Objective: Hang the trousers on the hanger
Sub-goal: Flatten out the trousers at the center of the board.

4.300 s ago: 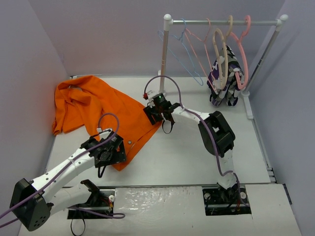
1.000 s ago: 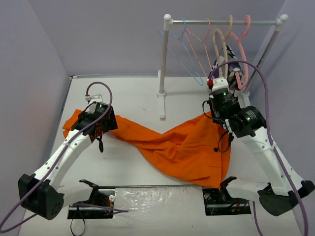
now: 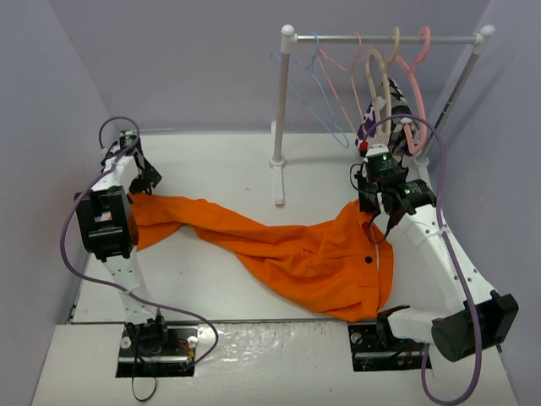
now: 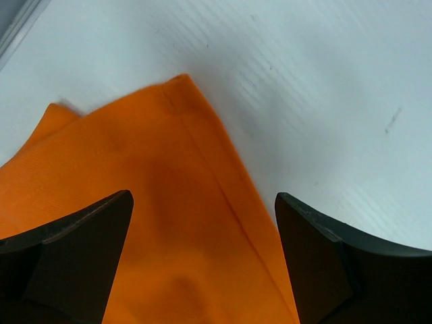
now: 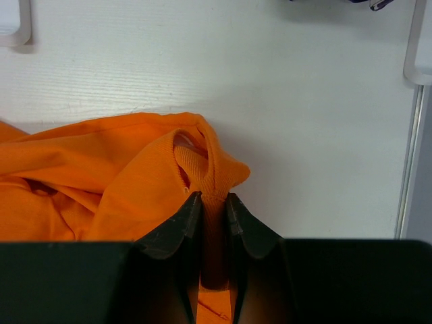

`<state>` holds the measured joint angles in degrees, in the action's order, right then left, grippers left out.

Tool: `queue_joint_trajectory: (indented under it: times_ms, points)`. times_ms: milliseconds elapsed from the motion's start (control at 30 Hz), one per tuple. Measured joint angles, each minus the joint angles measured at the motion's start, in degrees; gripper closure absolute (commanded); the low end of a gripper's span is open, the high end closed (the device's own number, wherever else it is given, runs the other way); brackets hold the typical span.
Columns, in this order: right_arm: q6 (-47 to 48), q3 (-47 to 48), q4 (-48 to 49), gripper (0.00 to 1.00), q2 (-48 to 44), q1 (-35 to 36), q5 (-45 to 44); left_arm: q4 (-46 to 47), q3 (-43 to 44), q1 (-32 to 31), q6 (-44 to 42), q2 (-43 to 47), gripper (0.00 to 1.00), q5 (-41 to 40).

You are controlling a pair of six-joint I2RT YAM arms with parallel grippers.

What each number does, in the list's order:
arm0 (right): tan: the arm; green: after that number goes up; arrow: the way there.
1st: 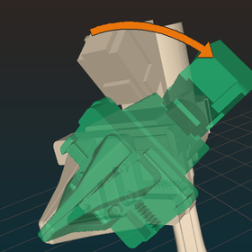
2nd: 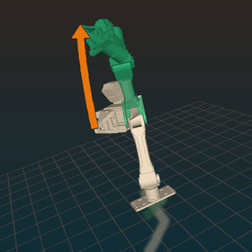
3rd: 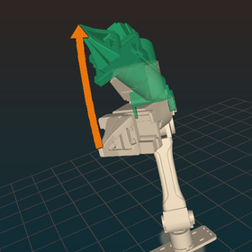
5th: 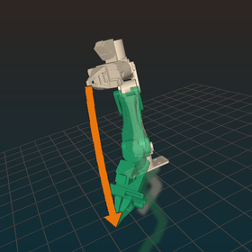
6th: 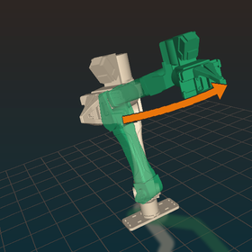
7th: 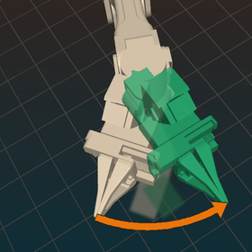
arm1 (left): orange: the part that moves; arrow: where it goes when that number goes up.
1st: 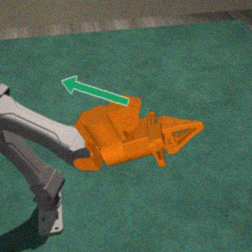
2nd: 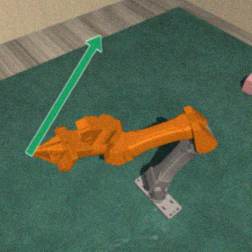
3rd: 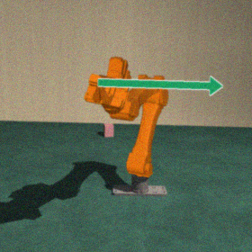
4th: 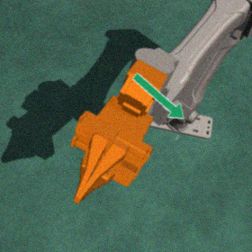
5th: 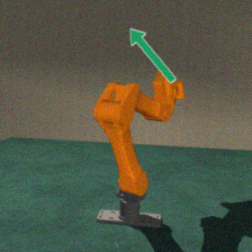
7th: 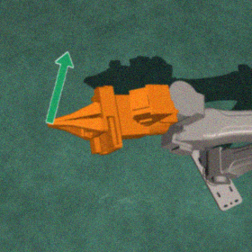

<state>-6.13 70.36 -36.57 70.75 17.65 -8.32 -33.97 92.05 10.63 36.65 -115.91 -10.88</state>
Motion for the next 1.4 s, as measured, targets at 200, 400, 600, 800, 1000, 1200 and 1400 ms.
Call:
queue_joint_trajectory:
  times_ms: [200, 400, 600, 800, 1000, 1200, 1400]
  points:
    - [0.4, -1.5, 1.1, 1.00, -1.8, 0.0, 1.9, -1.6, 9.1, 1.7, 0.3, -9.6, 0.22, 0.1]
    - [0.6, -2.5, 2.1, 1.00, -2.0, 0.0, 3.0, -2.9, 15.0, 2.3, 0.3, -14.2, 0.25, -1.0]
    - [0.8, -2.8, 2.7, 1.00, -1.9, 0.0, 3.3, -3.9, 17.6, 2.5, 0.5, -15.9, 0.37, -1.6]
    - [0.8, -2.8, 3.0, 1.00, -1.6, 0.0, 3.3, -4.5, 17.7, 2.6, 0.5, -16.0, 0.68, -3.0]
    - [0.7, -2.8, 3.1, 1.00, -1.5, 0.0, 3.3, -4.7, 17.2, 2.7, 0.3, -15.9, 1.00, -4.7]
    - [0.7, -2.8, 3.1, 1.00, -1.5, 0.0, 2.7, -4.7, 17.1, 2.8, -0.5, -15.7, 1.00, -5.0]
    - [0.4, -2.8, 3.1, 1.00, -1.8, -1.1, -0.6, -5.6, 13.7, 4.1, -2.0, -10.9, 1.00, -5.0]
